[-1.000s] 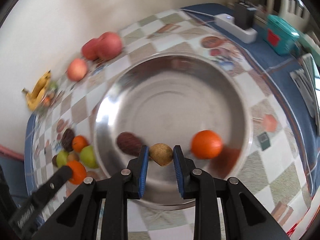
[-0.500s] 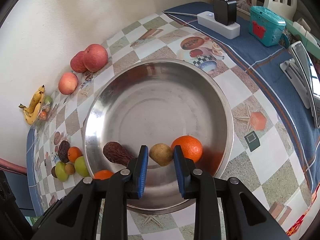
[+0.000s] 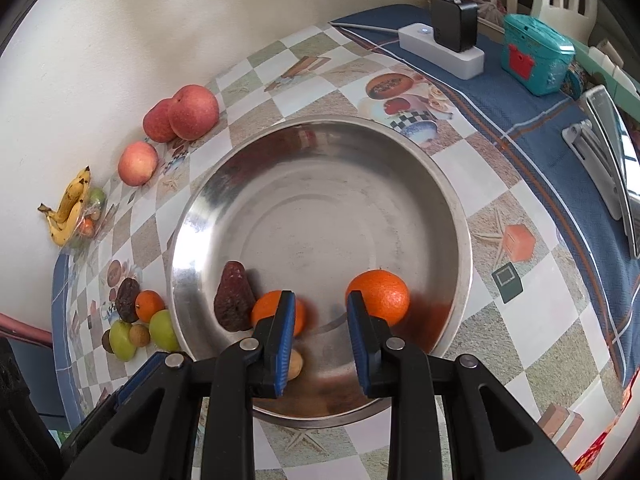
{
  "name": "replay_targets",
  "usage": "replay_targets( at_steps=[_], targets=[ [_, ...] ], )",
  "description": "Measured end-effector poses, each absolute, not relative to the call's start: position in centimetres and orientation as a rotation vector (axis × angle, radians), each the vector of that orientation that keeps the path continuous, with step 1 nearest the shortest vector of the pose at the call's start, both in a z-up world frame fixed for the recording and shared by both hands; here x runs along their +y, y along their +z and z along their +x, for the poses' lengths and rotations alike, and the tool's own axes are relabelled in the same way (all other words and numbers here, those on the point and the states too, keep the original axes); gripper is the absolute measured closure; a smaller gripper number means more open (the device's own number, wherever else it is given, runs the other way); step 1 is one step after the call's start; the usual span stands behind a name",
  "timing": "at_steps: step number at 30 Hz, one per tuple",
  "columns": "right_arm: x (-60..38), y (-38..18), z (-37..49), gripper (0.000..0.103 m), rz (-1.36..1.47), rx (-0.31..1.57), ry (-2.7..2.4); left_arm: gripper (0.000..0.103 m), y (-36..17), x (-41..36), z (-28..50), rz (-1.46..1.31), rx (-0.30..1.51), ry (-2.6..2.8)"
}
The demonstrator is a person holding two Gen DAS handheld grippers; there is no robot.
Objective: Organize fruits
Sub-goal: 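Carry the tan fruit and orange into the steel bowl and open both grippers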
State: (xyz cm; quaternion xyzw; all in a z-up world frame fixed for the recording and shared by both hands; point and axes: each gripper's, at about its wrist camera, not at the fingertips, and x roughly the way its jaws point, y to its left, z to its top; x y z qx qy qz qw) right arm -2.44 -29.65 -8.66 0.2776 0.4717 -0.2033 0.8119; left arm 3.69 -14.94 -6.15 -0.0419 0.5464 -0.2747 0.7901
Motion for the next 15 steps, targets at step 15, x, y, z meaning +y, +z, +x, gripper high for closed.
replay_targets(
  at_steps=[15],
  targets=[
    [-25.2,-8.0,-0.4,0.076,0.414,1.017,-0.303,0.071,-6.9,-6.8,7.3,-0.181,1.197,-0.253]
  ],
)
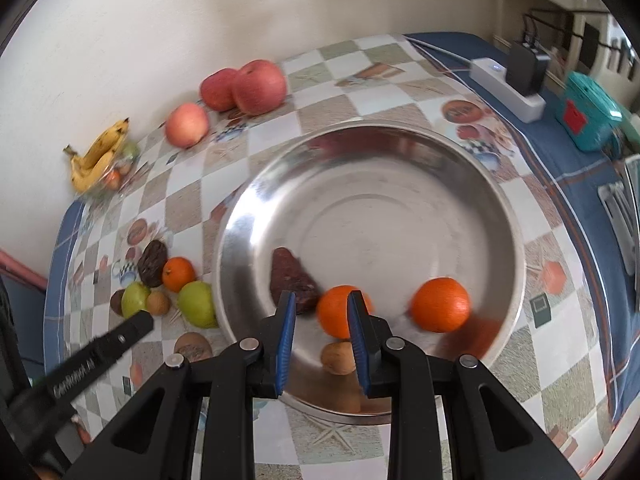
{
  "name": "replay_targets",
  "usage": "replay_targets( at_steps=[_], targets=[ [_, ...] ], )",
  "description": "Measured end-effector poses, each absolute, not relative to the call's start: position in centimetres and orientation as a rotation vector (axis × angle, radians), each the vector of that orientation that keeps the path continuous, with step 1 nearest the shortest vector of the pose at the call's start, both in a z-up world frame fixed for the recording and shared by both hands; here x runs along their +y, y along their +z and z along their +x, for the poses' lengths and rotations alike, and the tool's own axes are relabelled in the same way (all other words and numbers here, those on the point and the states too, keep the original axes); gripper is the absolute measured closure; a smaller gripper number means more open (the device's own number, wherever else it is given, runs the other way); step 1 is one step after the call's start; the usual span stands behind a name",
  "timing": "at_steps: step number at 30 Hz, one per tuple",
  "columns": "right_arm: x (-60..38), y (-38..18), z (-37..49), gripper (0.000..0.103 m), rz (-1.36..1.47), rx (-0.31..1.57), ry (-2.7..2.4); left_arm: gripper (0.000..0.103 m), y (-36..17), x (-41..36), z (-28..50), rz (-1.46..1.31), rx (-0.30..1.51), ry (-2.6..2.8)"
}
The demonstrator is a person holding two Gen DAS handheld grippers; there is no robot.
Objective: Organize fruits
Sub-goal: 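Carry the tan fruit and orange into the steel bowl and open both grippers, then lift both open grippers out of the bowl back toward the fruit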
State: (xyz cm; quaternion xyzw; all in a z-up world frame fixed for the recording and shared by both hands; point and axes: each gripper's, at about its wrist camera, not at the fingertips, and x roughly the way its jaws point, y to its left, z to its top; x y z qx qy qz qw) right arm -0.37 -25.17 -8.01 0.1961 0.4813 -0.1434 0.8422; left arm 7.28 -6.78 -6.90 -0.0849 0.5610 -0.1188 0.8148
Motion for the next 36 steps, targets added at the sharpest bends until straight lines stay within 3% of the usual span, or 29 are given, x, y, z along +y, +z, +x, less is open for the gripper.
replay_targets(
  at_steps=[8,25,26,27,28,29,32,34,36],
  targets=[
    [-23.5,-8.0,0.3,0.076,0.343,1.023,-0.263,0.071,-7.5,-2.1,8.2,-0.240,1.208,-0.094],
    [-23.0,-8.7,0.6,0.076,0.320,1.053,-0.267,0.071,-7.9,-0.8,8.5,-0.242,1.228,-0.042],
    [-23.0,-8.7,0.6,0.075,0.320,1.053,-0.272,0.065,-8.0,-0.9,8.5,-0.239,1.231,-0.039],
    [-23.1,-8.8,0.6,0.066,0.320,1.055,-0.278,0.060,-8.1,-0.8,8.5,-0.237,1.234,-0.036],
    [-23.2,-8.8,0.6,0.055,0.319,1.057,-0.287,0.044,-8.2,-0.8,8.6,-0.233,1.237,-0.029],
    [-23.3,-8.9,0.6,0.051,0.319,1.057,-0.297,0.033,-8.3,-0.8,8.6,-0.230,1.240,-0.023],
    [-23.6,-9.0,0.5,0.047,0.325,1.058,-0.313,0.030,-8.7,-0.8,8.6,-0.223,1.256,-0.021],
    [-23.8,-9.1,0.5,0.036,0.325,1.059,-0.326,0.024,-9.0,-0.9,8.6,-0.212,1.272,-0.015],
    [-24.0,-9.1,0.5,0.035,0.328,1.059,-0.332,0.022,-9.3,-1.0,8.6,-0.203,1.284,-0.010]
  ],
)
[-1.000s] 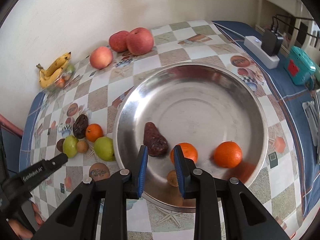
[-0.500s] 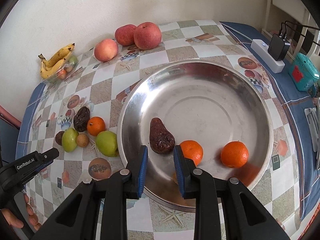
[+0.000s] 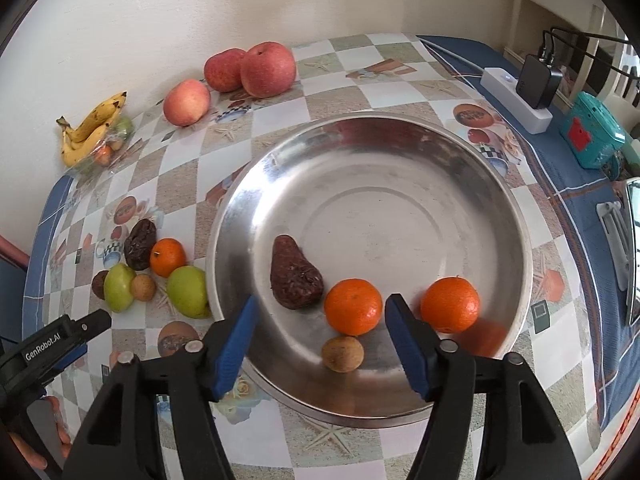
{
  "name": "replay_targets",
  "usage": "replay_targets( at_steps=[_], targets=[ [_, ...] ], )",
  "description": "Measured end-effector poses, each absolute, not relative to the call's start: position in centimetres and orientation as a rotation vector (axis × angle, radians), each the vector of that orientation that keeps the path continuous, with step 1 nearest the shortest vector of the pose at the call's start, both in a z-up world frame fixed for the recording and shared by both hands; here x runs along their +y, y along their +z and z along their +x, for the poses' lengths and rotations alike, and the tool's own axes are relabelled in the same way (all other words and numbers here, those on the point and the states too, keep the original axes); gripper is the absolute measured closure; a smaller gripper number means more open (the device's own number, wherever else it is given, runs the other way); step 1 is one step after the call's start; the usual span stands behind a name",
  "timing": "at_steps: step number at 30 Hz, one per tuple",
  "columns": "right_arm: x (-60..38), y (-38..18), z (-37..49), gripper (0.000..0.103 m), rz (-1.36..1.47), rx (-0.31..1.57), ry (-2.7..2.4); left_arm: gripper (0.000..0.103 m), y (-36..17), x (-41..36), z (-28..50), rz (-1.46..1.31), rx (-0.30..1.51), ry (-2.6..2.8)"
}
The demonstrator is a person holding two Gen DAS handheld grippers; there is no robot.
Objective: Organize fruits
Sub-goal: 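Lift both open grippers out of the bowl back toward the fruit, then move the right gripper to a green pear while the left approaches a dark date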
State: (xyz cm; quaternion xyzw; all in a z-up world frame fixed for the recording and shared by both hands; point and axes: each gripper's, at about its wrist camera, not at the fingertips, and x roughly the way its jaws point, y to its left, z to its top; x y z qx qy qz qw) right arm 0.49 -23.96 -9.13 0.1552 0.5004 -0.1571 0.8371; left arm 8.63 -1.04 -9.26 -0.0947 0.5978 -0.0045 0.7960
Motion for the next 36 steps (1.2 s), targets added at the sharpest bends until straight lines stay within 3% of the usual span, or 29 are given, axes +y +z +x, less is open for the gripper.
replay_targets(
  at_steps=[3,8,15,19,36],
  targets=[
    [-24.1,-9.3,0.5,0.026,0.328,1.061,-0.339,0.017,-9.5,-1.1,8.7,-0.189,1.291,0.002],
    [-24.1,-9.5,0.5,0.023,0.326,1.069,-0.342,0.001,-9.6,-1.0,8.8,-0.172,1.283,0.018],
    [-24.1,-9.7,0.5,0.018,0.322,1.076,-0.342,0.000,-10.0,-0.7,8.8,-0.135,1.286,0.053],
    [-24.1,-9.9,0.5,0.008,0.321,1.079,-0.341,0.000,-10.0,-0.4,8.7,-0.133,1.284,0.068],
    [-22.7,-8.5,1.7,0.008,0.334,0.993,-0.223,0.000,-8.1,0.0,9.9,-0.105,1.151,0.075]
  ],
)
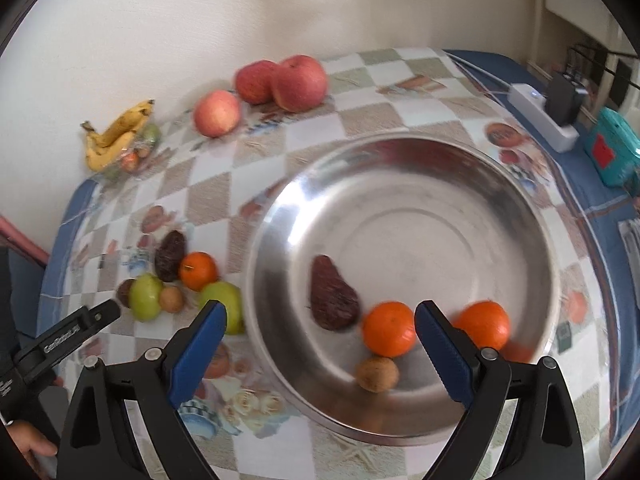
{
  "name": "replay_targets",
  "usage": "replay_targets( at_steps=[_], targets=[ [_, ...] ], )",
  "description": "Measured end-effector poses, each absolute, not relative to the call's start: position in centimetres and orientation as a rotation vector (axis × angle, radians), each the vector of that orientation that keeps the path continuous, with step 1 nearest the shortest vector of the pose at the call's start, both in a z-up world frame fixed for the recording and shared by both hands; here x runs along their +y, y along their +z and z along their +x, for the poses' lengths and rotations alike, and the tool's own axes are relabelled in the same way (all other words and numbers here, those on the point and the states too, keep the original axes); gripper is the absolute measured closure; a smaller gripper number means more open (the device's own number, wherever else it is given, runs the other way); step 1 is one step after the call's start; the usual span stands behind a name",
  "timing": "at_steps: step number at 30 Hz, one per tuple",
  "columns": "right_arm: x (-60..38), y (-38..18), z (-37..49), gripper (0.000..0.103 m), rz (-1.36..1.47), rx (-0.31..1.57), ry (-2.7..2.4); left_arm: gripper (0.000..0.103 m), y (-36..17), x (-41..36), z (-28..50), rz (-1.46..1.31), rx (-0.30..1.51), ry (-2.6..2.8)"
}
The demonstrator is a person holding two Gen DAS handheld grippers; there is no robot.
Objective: Organize fruits
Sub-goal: 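Move the right gripper to a green pear while the left approaches a dark date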
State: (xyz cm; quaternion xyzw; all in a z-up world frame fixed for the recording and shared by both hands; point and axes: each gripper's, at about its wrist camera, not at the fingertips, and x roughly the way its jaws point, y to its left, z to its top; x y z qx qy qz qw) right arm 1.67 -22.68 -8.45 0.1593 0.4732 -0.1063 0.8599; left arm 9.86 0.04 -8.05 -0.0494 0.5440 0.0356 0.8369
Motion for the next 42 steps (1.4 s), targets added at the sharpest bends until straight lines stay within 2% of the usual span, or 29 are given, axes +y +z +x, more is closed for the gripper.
replay_targets(
  at_steps=[10,21,25,29,31,37,42],
  targets=[
    [-18.6,-7.4,4.1,0.008,0.225,0.950,-0.106,0.000,-6.2,1.0,11.3,-0.152,1.049,0.027],
    [-16.0,-7.0,6.8,0.009,0.144,0.996,-0.080,0.000,-6.6,0.4,12.4,-0.187,1.122,-0.017],
    [-15.4,-7.5,7.9,0.029,0.123,1.037,-0.061,0.002,-6.8,0.5,13.2,-0.209,1.141,-0.035],
    [-14.8,-8.1,8.8,0.034,0.097,1.077,-0.039,0.006,-7.2,0.7,14.2,-0.249,1.159,-0.051],
    [-14.6,-8.4,9.2,0.042,0.091,1.096,-0.023,0.009,-7.5,0.8,14.6,-0.259,1.165,-0.056],
    [-13.8,-9.8,10.0,0.052,0.061,1.165,0.003,0.014,-9.0,0.8,15.1,-0.251,1.213,-0.071],
    [-13.8,-11.0,9.8,0.052,0.027,1.209,-0.009,0.015,-10.0,1.0,15.1,-0.242,1.239,-0.067]
  ],
)
